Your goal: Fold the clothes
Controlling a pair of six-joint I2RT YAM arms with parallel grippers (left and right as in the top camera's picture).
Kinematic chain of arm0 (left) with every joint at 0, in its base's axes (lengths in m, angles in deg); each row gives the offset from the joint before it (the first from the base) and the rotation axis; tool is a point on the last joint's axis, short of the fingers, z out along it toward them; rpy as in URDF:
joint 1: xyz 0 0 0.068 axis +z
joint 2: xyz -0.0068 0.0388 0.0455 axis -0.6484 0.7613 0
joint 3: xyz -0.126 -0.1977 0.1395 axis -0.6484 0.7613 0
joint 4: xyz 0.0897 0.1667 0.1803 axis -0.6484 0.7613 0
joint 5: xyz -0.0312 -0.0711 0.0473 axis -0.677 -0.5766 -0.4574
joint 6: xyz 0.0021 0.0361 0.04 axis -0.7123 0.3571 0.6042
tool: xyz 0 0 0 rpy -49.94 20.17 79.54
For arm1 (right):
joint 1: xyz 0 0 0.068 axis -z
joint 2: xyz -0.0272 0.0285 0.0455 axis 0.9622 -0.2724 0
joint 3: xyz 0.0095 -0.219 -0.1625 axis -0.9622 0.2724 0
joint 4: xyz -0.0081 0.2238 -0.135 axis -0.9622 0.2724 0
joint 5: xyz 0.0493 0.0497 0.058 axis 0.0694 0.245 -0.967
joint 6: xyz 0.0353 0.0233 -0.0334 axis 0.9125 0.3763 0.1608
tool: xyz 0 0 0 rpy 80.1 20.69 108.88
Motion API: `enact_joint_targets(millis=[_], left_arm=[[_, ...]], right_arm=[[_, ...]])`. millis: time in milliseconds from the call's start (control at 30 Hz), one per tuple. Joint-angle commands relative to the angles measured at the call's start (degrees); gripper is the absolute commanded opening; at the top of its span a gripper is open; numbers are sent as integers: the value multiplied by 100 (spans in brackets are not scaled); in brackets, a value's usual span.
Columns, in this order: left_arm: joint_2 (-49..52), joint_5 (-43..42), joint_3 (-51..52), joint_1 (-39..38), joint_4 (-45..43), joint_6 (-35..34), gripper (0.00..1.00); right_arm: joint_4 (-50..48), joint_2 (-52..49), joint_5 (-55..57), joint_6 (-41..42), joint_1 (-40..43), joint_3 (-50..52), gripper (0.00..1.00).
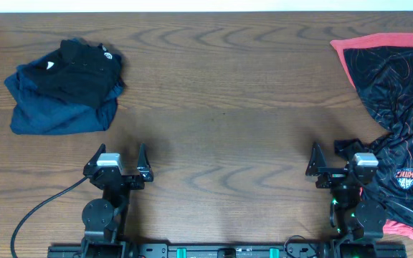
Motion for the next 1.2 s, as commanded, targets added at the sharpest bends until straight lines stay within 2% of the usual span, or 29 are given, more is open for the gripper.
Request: enact_joint_targets(millis=[0,800,1000,1167], left_arm=[[-39,33,76,-24,240,-28,98],[-35,72,76,-24,260,-33,98],[103,66,46,-24,280,-708,98],[603,46,-284,-24,308,-743,98]], right_arm=[[24,24,85,-85,44,7,99],[22,24,94,-83,44,7,99],[26,9,437,142,44,-44,99],[28,-315,514,223,44,-315,99]])
